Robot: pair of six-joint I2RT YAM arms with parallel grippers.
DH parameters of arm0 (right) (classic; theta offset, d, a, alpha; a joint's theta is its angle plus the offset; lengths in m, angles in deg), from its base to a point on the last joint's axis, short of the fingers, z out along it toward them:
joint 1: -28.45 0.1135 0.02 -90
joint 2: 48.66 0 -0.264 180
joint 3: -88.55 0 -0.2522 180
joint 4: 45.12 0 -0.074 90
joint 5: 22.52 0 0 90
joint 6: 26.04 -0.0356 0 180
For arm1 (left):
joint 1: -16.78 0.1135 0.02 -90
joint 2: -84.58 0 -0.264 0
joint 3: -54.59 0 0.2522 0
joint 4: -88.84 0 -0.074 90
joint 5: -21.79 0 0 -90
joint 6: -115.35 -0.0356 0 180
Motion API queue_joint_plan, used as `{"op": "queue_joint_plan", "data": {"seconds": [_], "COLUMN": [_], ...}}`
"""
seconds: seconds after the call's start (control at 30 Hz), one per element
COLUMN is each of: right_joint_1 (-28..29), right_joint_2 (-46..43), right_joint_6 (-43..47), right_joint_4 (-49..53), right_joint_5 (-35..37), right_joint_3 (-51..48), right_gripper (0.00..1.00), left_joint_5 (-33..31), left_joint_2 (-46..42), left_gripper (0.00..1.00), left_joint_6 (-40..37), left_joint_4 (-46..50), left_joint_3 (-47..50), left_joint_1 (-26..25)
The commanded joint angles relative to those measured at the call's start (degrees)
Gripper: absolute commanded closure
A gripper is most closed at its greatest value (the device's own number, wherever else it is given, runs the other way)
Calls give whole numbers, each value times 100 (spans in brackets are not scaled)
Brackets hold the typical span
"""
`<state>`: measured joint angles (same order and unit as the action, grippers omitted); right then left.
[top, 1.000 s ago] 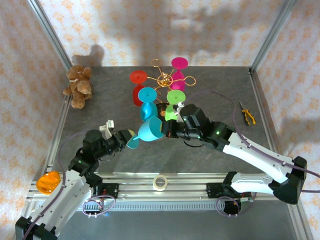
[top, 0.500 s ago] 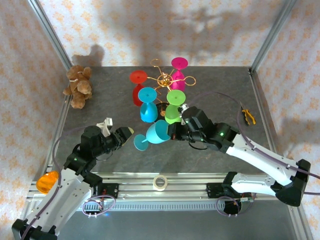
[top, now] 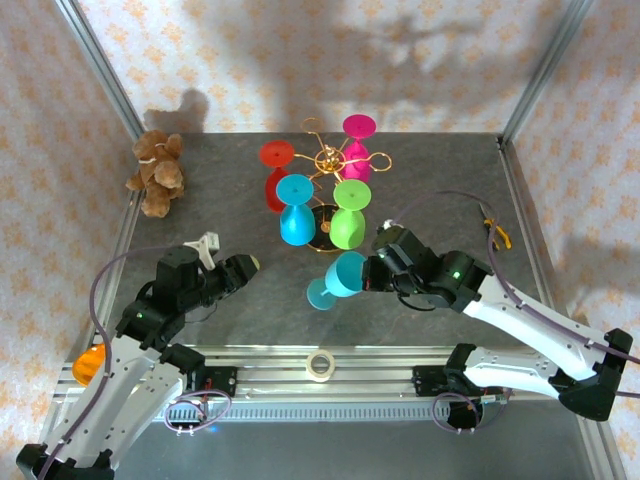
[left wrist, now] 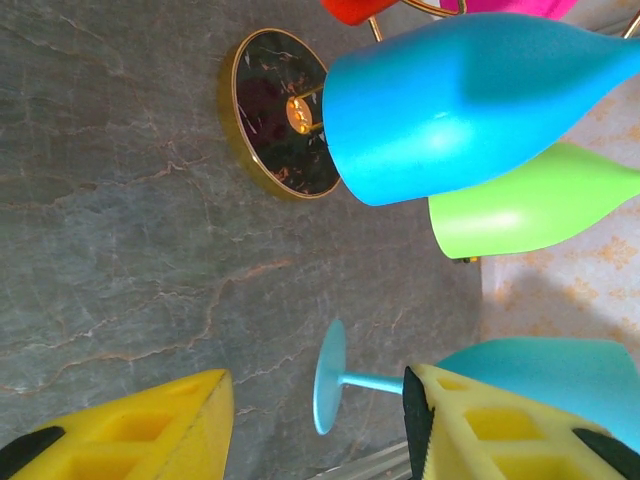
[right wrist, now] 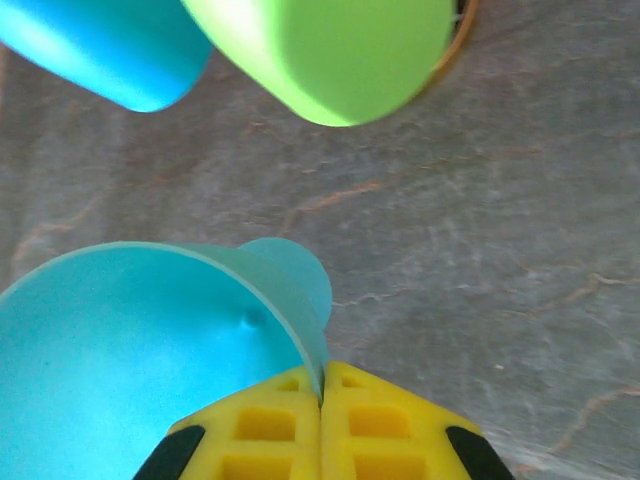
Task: Take the wine glass off the wine glass rack
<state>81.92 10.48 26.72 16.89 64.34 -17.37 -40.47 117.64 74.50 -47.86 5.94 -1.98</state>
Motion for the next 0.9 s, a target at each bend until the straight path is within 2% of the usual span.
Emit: {"op": "queue_joint_plan", "data": {"seconds": [0.0, 0.47, 0.87], "right_joint_1": [22, -1063, -1243], "right_joint_2": [-67, 199, 841], "right_joint_6": [13, 528, 904], "right_joint_4": [602, 739, 567], "right_joint_5": [633, 146, 304], "right_joint_3": [-50, -172, 229], "right_gripper": [100, 100, 100], "left_joint_5": [-200, -326, -347], "left_joint_2": [46, -19, 21], "left_gripper": [52, 52, 53], "left_joint_6": [-316, -406, -406], "left_joint_4": [245, 403, 368], "left_joint_3": [-232, -206, -158], "left_joint_1": [-22, -22, -24]}}
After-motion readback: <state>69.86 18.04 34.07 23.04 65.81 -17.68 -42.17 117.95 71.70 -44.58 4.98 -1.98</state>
